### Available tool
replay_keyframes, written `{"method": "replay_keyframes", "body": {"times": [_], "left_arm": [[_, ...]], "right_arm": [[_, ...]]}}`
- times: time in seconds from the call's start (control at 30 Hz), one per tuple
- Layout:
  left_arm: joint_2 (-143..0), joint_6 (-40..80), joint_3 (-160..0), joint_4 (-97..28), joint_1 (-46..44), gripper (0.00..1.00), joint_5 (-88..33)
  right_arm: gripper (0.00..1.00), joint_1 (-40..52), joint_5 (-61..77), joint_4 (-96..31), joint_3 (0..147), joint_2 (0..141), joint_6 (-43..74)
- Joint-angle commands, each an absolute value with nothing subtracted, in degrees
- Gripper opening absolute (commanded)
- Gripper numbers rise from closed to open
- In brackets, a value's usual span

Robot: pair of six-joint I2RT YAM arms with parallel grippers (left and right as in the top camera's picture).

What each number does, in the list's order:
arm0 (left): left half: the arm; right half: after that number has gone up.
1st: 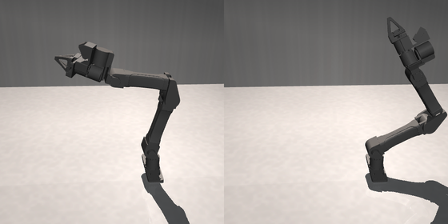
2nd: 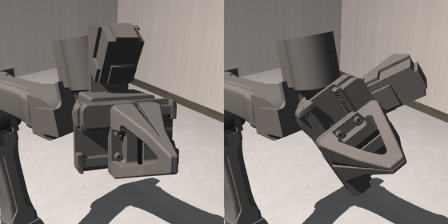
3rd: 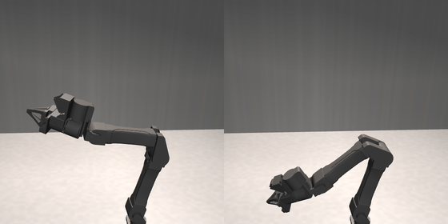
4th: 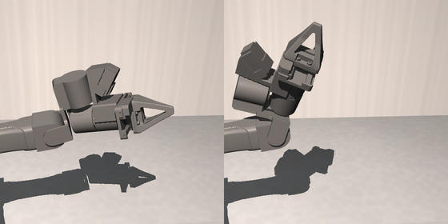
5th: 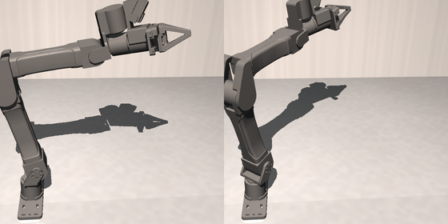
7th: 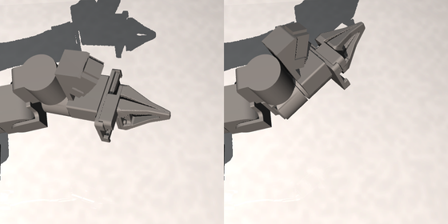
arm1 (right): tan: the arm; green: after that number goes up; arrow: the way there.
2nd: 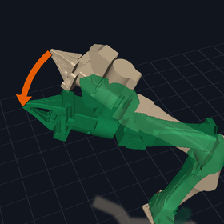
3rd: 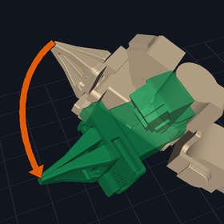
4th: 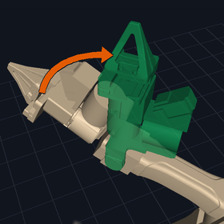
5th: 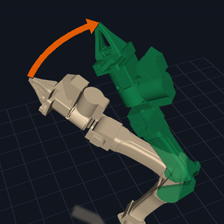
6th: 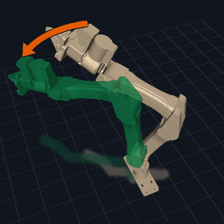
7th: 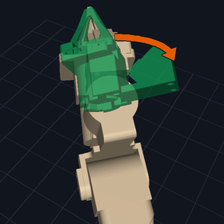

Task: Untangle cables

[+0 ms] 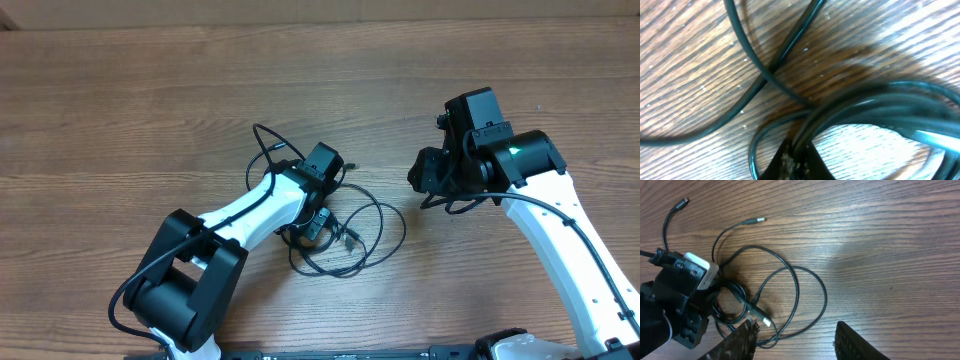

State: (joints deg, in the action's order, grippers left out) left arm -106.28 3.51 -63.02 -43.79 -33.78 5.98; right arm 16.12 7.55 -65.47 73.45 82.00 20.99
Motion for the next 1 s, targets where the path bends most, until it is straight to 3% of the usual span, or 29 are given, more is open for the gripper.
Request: {"method": "replay_keyframes", "body": {"times": [0.0,0.13,0.17,0.23,0.27,0.43,0.97], "left_arm": [[-108.73,6.5,-64.99,-44.88,-33.71,0.04,8.14],[-108.73,6.44,-69.3,-47.13,-33.67,0.04,8.14],[-108.73,6.44,-70.72,-48.01,-33.67,0.09,8.14],[-108.73,6.44,-73.21,-49.78,-33.67,0.52,8.12],[-108.73,6.37,-74.35,-50.78,-33.67,0.6,8.14],[-108.73,5.13,-76.12,-52.27,-33.04,0.72,8.62],[-108.77,5.15,-65.56,-46.76,-32.64,0.71,3.55]], "right_arm": [[0.48,16.01,7.77,-65.08,73.06,81.38,21.45],[0.48,16.01,7.77,-65.32,73.06,81.38,21.43],[0.48,16.01,7.77,-65.3,73.06,81.38,21.43],[0.48,16.01,7.77,-65.3,73.06,81.38,21.43],[0.48,16.01,7.77,-65.3,73.06,81.38,21.43],[0.48,16.01,7.75,-65.28,73.06,81.38,21.43],[0.48,16.01,7.77,-64.86,73.06,81.38,21.45]]}}
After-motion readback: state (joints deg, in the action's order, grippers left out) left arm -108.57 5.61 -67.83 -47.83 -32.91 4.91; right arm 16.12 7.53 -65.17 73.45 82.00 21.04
